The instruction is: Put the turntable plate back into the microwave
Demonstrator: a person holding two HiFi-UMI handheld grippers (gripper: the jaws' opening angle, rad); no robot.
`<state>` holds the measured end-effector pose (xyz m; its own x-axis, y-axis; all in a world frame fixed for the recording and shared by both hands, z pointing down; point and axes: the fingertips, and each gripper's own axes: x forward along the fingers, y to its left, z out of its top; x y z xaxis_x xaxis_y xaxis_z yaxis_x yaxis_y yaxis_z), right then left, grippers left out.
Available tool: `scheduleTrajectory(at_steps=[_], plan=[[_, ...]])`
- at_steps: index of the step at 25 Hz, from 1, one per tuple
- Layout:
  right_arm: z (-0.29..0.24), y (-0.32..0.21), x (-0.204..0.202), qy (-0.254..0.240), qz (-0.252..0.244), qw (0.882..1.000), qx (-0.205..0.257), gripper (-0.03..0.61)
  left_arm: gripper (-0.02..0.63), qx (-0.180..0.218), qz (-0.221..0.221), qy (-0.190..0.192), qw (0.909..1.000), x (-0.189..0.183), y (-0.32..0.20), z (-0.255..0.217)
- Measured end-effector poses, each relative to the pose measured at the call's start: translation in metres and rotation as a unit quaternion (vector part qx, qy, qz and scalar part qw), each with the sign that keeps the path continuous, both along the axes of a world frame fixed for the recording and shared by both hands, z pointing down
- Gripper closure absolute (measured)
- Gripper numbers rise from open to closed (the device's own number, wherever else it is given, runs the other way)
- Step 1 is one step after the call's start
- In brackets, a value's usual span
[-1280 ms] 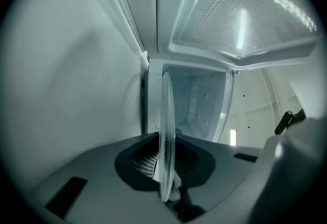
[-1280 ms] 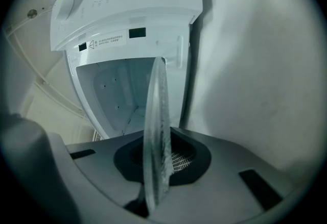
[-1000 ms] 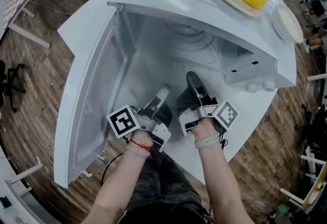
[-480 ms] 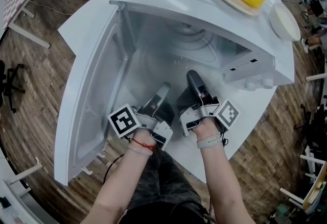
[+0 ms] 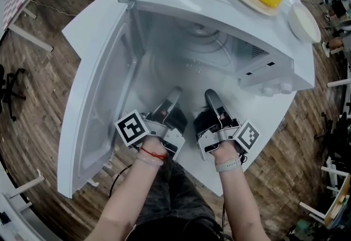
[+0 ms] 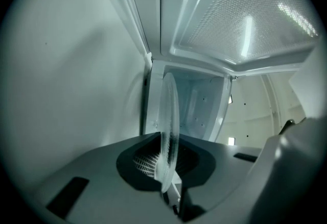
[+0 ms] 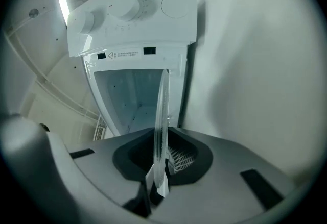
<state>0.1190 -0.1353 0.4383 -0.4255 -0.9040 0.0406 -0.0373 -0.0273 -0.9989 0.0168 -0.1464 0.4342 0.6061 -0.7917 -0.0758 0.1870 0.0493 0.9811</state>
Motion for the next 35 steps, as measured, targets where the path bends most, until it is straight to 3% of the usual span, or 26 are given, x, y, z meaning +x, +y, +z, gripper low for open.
scheduleTrajectory(at_steps=[10, 21, 35], plan=[[-0.007, -0.007, 0.002, 0.016, 0.009, 1.000, 0.018, 0.532, 0.581, 0.006, -0.008, 0.007, 0.9999, -0.001, -0.005, -0.003], [-0.003, -0.022, 0.003, -0.014, 0.034, 0.999, 0.005, 0.535, 0.581, 0.004, -0.013, 0.028, 0.9995, -0.001, -0.020, -0.002], [-0.006, -0.032, 0.002, -0.008, 0.027, 0.999, 0.017, 0.535, 0.581, 0.014, -0.019, 0.004, 0.9997, -0.002, -0.018, -0.003]])
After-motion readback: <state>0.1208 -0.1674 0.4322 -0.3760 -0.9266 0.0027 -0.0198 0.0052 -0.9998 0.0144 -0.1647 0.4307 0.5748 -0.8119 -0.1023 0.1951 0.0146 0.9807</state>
